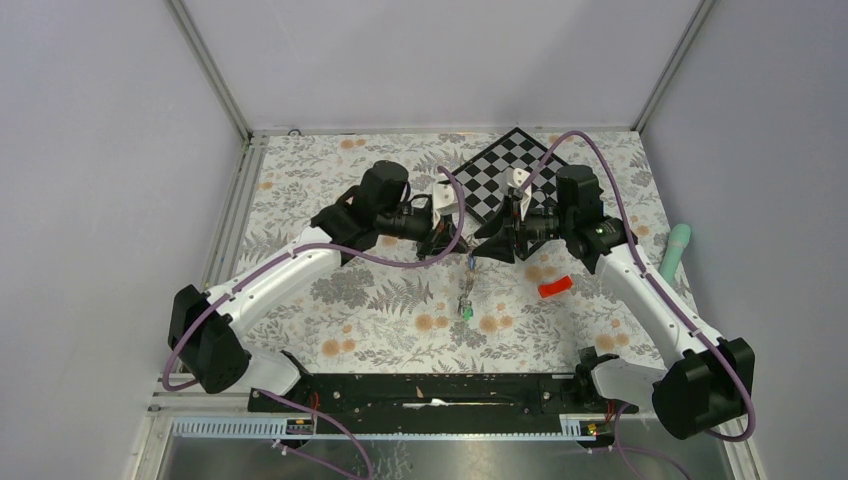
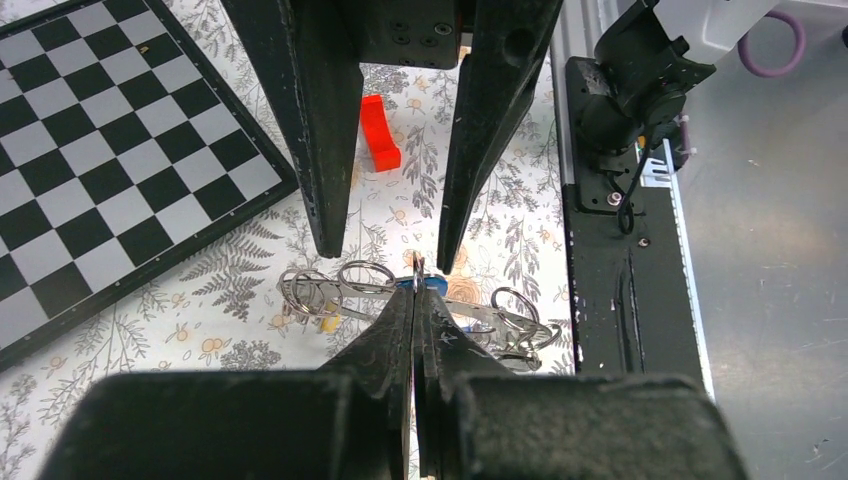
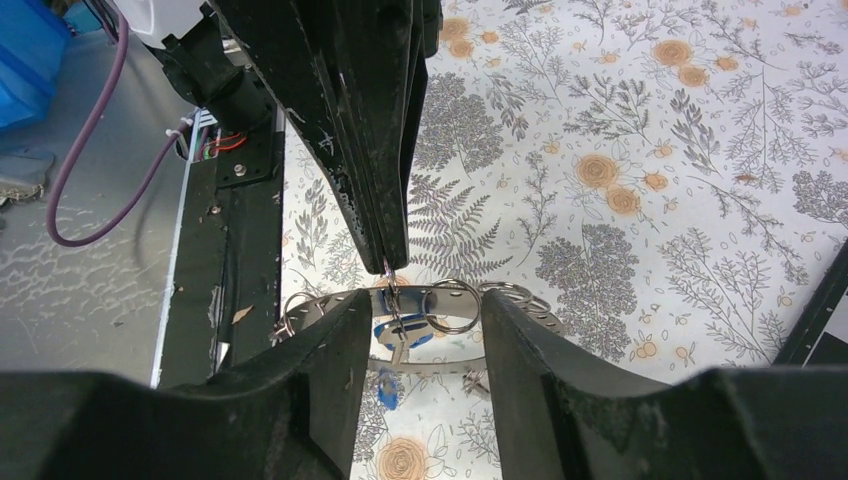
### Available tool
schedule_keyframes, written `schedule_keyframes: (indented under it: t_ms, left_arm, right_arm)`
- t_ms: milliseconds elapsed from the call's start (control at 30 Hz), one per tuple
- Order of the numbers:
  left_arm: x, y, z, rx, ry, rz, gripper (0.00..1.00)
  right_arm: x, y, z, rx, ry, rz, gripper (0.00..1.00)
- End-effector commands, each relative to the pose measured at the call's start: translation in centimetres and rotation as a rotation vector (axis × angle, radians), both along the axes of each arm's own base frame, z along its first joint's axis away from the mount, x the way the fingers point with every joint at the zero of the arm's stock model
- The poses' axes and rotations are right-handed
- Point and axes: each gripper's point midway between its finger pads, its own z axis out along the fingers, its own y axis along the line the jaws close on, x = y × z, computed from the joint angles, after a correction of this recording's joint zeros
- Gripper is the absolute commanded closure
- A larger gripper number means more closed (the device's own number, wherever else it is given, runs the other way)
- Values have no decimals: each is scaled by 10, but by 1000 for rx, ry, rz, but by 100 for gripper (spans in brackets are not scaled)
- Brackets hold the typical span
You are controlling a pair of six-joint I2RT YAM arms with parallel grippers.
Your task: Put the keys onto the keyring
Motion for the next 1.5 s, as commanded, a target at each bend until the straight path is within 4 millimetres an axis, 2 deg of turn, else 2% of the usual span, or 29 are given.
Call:
schedule_keyframes:
  t_ms: [0, 300, 467, 733, 833, 1000, 1067, 1167, 1367, 1467]
  left_arm:
    - [-2, -7, 23, -91, -36, -46, 100]
    - [0, -7, 24, -99, -25, -37, 100]
    - [1, -8, 24, -104, -18, -38, 100]
    - [1, -7, 27, -111, -14, -36, 100]
    - [2, -6, 27, -113, -11, -36, 100]
    - [3, -5, 27, -115, -14, -32, 100]
    - [4, -5, 26, -113, -12, -29, 100]
    - [5, -4, 24, -112, -12, -27, 100]
    - [8, -1, 14, -99, -51, -27, 100]
    - [7, 2, 4, -87, -102, -46, 90]
  right_arm:
    - [-3, 5, 22, 43, -44, 43, 50]
    - [-10, 7, 16, 59, -10, 68, 59]
    - [-11, 9, 16, 70, 8, 78, 72]
    - [-12, 10, 11, 68, 22, 83, 74]
    - [-13, 10, 10, 67, 26, 83, 80]
    - [-13, 10, 10, 69, 25, 85, 84]
    - [-13, 10, 13, 73, 26, 90, 88]
    - [-13, 11, 17, 78, 23, 95, 100]
    - [-9, 7, 23, 31, -7, 63, 100]
    - [-5, 1, 17, -64, -22, 23, 100]
